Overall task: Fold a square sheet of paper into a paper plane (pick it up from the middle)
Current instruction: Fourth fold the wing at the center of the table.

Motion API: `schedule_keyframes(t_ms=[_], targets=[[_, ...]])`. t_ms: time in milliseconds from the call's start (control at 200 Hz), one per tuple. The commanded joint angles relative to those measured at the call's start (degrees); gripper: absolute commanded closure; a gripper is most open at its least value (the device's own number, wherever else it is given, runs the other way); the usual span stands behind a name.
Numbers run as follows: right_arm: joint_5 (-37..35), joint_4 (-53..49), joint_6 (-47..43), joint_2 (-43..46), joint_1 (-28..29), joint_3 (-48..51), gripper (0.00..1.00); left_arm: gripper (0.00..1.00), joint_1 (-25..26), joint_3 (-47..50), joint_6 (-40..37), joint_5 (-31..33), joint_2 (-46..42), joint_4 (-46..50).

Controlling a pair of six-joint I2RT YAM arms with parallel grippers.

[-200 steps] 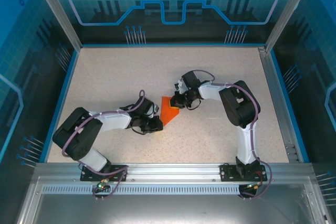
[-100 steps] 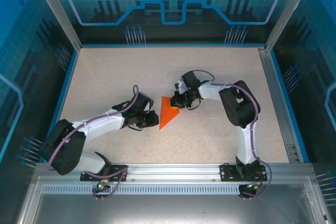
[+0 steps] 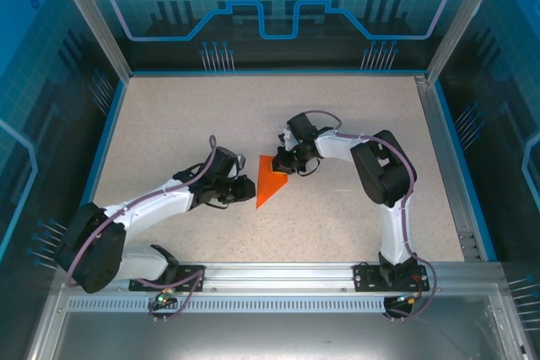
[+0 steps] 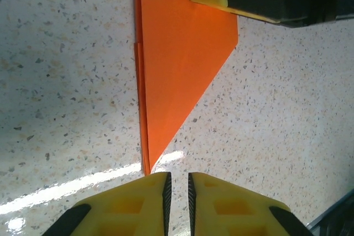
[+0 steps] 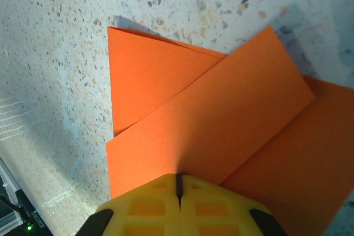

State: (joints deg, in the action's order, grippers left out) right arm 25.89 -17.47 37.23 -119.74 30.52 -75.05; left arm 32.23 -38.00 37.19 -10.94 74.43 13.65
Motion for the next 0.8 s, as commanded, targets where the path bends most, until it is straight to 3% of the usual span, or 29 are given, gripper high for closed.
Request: schedule_keyframes(t_ms=[0, 655, 790], targets=[[-4.5, -6.2, -0.4, -3.7, 2.9, 1.5, 0.96, 0.8, 0.4, 2.6, -0.3, -1.5, -1.2, -1.2], [-6.8, -7.0, 0.1, -2.8, 4.4, 0.3, 0.95, 0.79, 0.3, 2.2, -1.5, -4.4, 3.2, -4.6], [-8.3, -3.6, 2.8, -1.9, 5.3, 4.4, 0.95, 0.81, 0.3, 0.1, 0.0, -3.4, 6.2, -5.6]])
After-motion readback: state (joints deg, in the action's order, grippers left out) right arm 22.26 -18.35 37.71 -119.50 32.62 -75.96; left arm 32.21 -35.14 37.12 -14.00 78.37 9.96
